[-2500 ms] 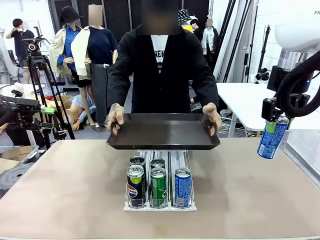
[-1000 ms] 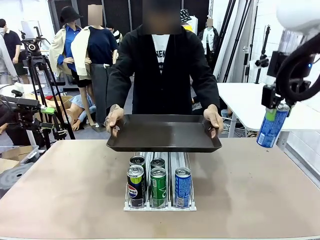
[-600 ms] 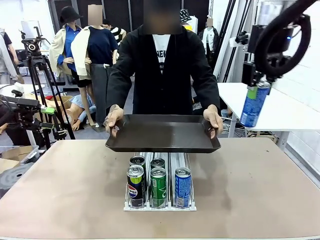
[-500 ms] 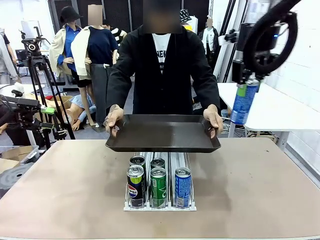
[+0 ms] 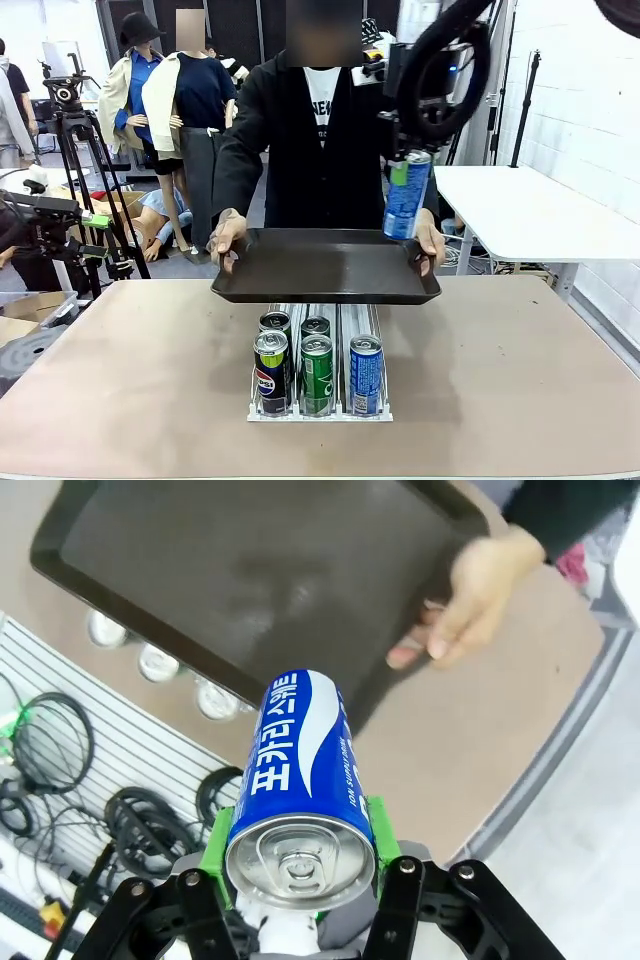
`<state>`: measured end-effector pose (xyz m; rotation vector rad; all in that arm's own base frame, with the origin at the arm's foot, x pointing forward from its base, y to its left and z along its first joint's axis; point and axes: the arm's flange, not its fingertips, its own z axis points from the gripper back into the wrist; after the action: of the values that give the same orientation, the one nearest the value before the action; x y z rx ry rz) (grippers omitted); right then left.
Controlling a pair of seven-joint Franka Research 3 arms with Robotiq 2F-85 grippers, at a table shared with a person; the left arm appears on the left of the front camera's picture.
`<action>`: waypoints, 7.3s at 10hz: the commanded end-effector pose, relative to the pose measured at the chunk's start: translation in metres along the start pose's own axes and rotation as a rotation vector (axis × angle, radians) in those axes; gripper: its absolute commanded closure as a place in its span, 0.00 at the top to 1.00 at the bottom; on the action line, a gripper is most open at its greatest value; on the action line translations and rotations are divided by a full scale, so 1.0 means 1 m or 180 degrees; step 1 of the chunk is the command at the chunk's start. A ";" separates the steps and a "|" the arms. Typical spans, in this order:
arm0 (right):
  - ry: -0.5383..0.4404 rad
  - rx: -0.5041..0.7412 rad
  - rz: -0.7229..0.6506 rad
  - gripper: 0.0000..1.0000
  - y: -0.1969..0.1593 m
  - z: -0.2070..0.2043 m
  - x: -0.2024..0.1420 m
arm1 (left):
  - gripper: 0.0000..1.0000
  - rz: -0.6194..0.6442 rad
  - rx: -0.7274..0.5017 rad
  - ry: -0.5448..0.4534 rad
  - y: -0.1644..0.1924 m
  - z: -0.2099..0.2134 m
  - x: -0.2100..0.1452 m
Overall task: Retrieve and hand over the desired beverage to the person.
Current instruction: Place the picked can on the Handle tray extended by the person, then pick up another can of the same type that the person held from the Automatic Can Dispenser.
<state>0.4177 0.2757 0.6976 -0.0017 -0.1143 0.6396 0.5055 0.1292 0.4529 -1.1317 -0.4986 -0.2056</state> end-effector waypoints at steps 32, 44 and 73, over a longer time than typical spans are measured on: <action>0.0254 0.0025 0.0281 1.00 -0.001 -0.053 0.085 | 1.00 -0.0004 0.0006 0.0006 -0.001 0.001 0.000; 0.0236 0.0118 0.0224 1.00 0.002 -0.053 0.091 | 1.00 -0.0004 0.0006 0.0006 -0.001 0.001 0.000; -0.1411 0.3740 -0.2207 1.00 -0.266 -0.260 -0.173 | 1.00 -0.0004 0.0006 0.0006 -0.001 0.001 0.000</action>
<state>0.4675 -0.0320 0.4275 1.2805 -0.1384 -0.0722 0.5053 0.1302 0.4525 -1.1313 -0.4991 -0.2036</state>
